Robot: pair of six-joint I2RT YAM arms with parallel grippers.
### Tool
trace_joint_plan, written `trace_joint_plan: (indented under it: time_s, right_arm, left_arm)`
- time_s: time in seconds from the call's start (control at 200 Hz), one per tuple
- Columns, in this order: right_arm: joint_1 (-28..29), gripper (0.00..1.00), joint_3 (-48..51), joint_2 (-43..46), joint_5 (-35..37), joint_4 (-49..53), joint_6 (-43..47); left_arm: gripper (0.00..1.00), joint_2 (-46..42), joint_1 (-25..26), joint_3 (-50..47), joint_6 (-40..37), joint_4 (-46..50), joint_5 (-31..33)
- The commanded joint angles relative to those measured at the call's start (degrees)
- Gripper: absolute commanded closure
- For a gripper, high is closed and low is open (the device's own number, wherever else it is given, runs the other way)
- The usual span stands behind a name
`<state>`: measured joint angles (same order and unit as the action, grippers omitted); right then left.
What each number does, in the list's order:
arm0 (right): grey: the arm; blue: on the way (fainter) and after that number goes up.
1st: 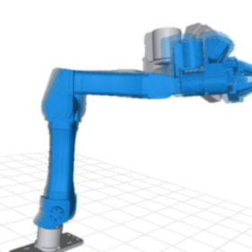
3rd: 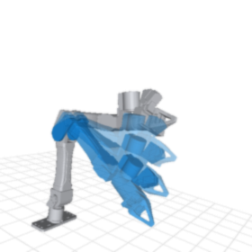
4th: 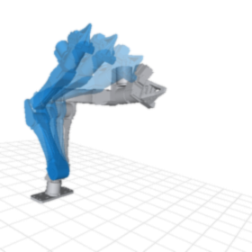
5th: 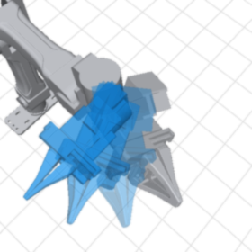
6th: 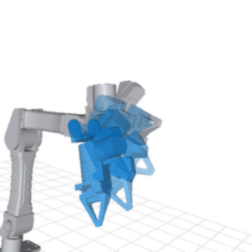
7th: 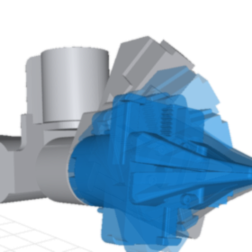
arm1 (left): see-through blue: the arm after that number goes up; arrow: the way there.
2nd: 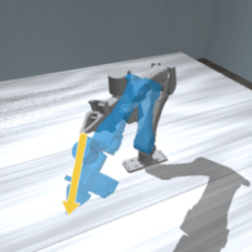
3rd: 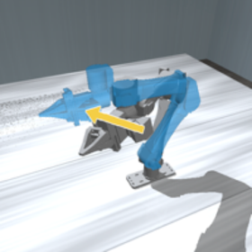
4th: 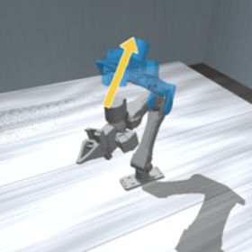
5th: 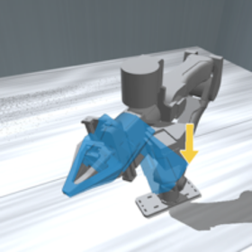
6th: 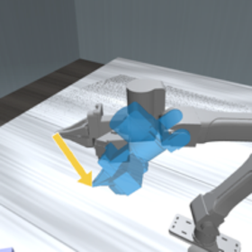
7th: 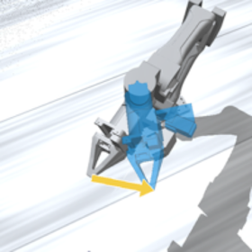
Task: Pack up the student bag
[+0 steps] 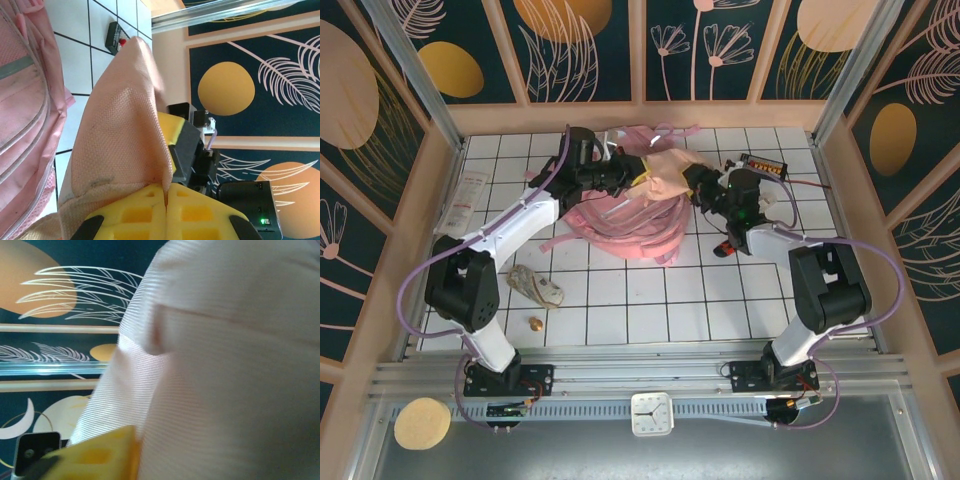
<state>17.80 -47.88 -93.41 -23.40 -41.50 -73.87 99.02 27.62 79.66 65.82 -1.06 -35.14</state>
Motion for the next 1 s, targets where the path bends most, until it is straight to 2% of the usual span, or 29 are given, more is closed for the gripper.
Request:
trace_joint_plan:
  time_s: [0.0, 0.03, 0.09, 0.175, 0.28, 0.34, 0.405, 0.525, 0.681, 0.876, 0.991]
  right_arm:
    - [-0.8, 1.0, -1.3, 2.7, 0.7, -2.6, 1.8]
    - [-1.1, 1.0, -1.5, 3.8, 0.7, -0.4, 2.8]
    - [-2.1, 1.0, -1.9, 6.8, 1.2, 5.5, 6.3]
    - [-4.2, 1.0, -4.0, 13.0, 5.4, 21.0, 14.0]
    - [-6.6, 1.0, -10.8, 18.2, 15.4, 44.5, 26.1]
    - [-8.1, 1.0, -14.3, 19.2, 19.9, 54.5, 30.4]
    - [-10.3, 1.0, -15.7, 20.8, 21.9, 59.5, 32.8]
    - [-12.9, 1.0, -14.5, 23.9, 20.8, 60.1, 33.8]
    - [-13.6, 1.0, -13.4, 24.2, 17.0, 60.0, 32.9]
    - [-13.7, 1.0, -13.4, 24.3, 15.5, 60.2, 33.4]
    - [-13.9, 1.0, -13.4, 24.2, 13.9, 59.7, 33.1]
  left_arm:
    - [1.0, -1.3, 0.2, 1.2, -2.1, 5.1, -1.6]
    - [1.0, -1.2, 0.2, 2.3, -3.9, 7.6, -1.1]
    - [0.58, 0.0, 0.2, 6.6, -10.7, 15.7, 2.2]
    - [0.26, 1.6, 0.2, 13.4, -25.0, 29.3, 11.8]
    - [0.09, 3.1, 1.3, 16.3, -39.9, 38.6, 25.4]
    - [0.06, 4.5, 2.6, 15.9, -45.4, 39.8, 29.7]
    - [0.04, 6.2, 4.6, 15.2, -49.9, 39.5, 32.6]
    - [0.04, 10.2, 9.3, 15.0, -55.9, 38.3, 36.4]
    - [0.07, 15.0, 12.5, 16.9, -59.7, 37.0, 40.1]
    - [0.08, 20.8, 14.4, 21.1, -60.5, 37.3, 42.5]
    - [0.12, 24.7, 14.9, 24.6, -59.3, 38.5, 48.4]
